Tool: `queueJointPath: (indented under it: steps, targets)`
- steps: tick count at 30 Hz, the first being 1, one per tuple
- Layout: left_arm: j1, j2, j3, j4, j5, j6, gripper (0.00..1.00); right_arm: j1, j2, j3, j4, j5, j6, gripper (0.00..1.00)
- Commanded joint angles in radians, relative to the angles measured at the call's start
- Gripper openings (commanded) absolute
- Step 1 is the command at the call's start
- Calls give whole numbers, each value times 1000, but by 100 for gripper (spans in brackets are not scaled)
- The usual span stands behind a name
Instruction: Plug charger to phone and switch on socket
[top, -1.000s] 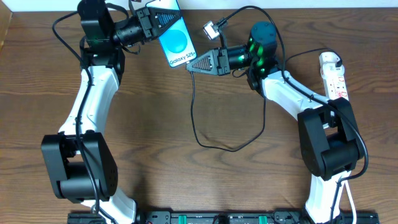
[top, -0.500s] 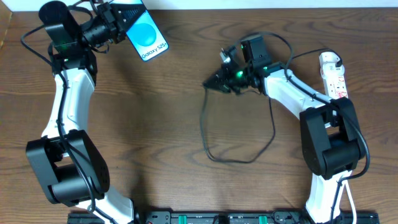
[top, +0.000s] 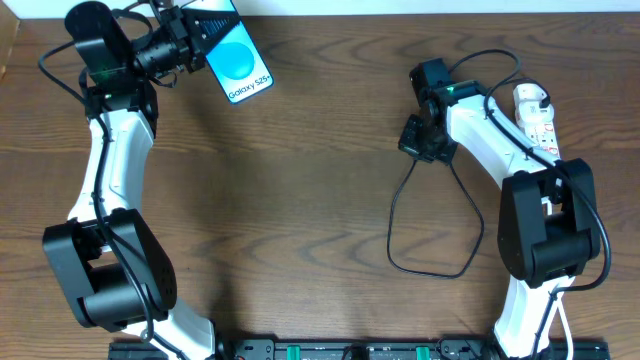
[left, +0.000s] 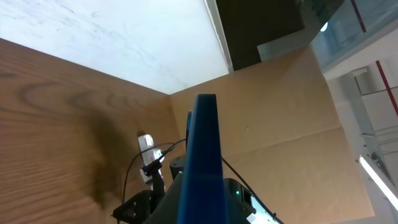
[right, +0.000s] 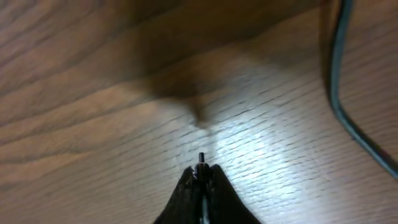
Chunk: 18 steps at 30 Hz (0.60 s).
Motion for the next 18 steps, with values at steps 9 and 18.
queueJointPath:
  steps: [9, 18]
  targets:
    - [2, -29, 11, 9, 24, -13, 7, 35, -17, -22, -17, 38, 73, 68]
    - [2, -29, 11, 9, 48, -8, 7, 136, -11, -22, -7, 130, 215, 71]
